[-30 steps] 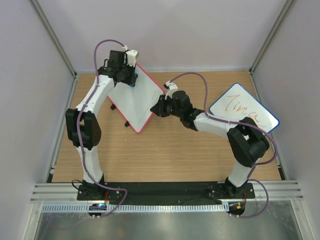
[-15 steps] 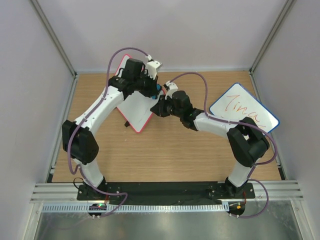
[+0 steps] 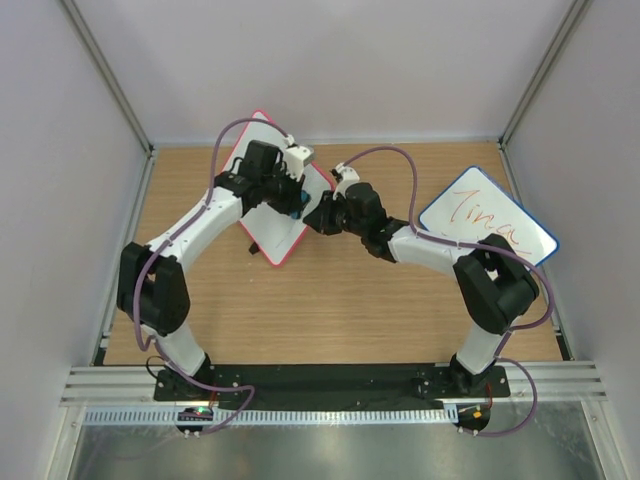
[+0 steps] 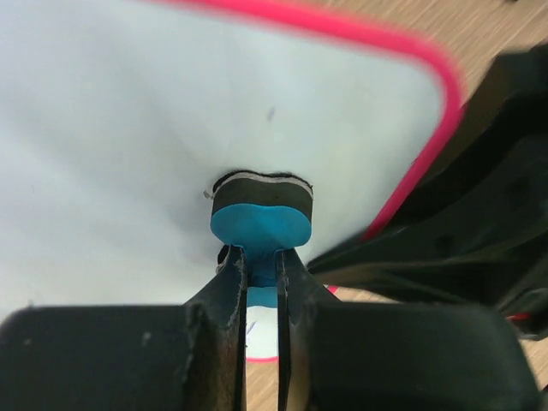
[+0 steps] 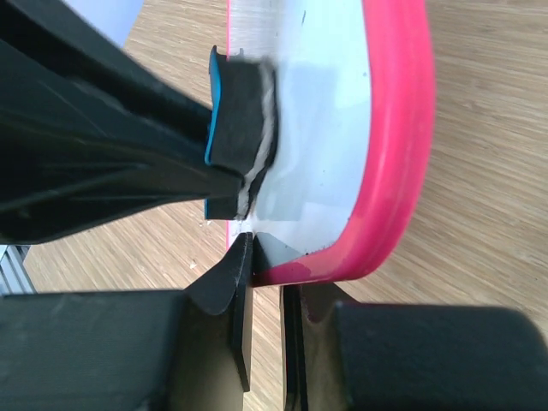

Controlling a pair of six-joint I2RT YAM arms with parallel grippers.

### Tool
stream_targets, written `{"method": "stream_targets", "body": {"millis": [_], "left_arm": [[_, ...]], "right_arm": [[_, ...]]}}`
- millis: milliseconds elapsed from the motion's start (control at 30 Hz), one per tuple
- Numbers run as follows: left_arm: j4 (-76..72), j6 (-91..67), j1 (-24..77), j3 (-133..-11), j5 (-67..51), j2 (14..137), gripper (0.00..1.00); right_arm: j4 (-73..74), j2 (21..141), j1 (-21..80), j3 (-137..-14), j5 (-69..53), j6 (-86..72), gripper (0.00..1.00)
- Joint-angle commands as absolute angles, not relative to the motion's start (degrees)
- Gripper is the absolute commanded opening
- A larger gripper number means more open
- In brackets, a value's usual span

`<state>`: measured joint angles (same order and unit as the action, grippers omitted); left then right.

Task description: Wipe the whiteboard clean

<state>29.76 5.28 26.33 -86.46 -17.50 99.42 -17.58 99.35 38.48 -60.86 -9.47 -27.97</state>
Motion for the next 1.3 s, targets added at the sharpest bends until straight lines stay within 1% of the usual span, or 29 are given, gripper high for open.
{"method": "stream_targets", "body": {"millis": [0, 167, 333, 500, 567, 600, 700, 833, 933, 1133, 1233, 1267], "left_arm": [[32.0, 6.9, 25.1, -77.7, -15.4, 102.0, 0.00], [30.9, 7.6, 24.6, -70.1, -17.0, 100.3, 0.00], [31.1, 6.9, 24.6, -71.9, -18.0, 101.0, 0.00], [31.5, 4.5, 25.0, -82.5, -21.5, 100.5, 0.00], [32.0, 3.4, 25.4, -86.5, -22.6, 101.9, 0.00], [32.5, 2.6, 25.7, -91.2, -22.8, 102.7, 0.00], [33.9, 1.6, 26.5, -98.6, -22.8, 105.9, 0.00], [35.1, 0.3, 26.5, -106.1, -22.7, 109.5, 0.00], [35.8, -1.5, 27.1, -109.3, -22.9, 111.1, 0.00], [36.5, -1.0, 27.9, -108.6, -22.0, 112.1, 0.00], [36.6, -0.3, 27.9, -104.2, -21.0, 110.7, 0.00], [36.6, 2.0, 27.9, -100.4, -20.7, 110.1, 0.00]], "right_arm": [[-13.1, 97.9, 41.7, -59.9, -13.1, -16.3, 0.01], [-13.4, 98.1, 41.8, -59.5, -12.9, -16.3, 0.01], [-14.2, 98.4, 41.8, -59.4, -13.4, -17.0, 0.01], [-14.0, 98.4, 41.7, -59.4, -12.8, -16.9, 0.01], [-13.9, 98.8, 41.7, -59.7, -13.0, -16.9, 0.01], [-13.9, 99.0, 41.7, -59.9, -13.1, -17.1, 0.01], [-14.1, 99.1, 41.8, -59.8, -13.2, -17.3, 0.01], [-14.1, 99.1, 41.8, -59.9, -12.9, -17.1, 0.01], [-14.0, 99.2, 41.8, -59.9, -12.9, -17.1, 0.01], [-13.5, 99.1, 41.8, -60.2, -12.9, -16.9, 0.01], [-13.4, 98.9, 41.8, -60.4, -12.9, -16.3, 0.01], [-13.4, 98.9, 41.7, -60.5, -12.9, -16.2, 0.01]]}}
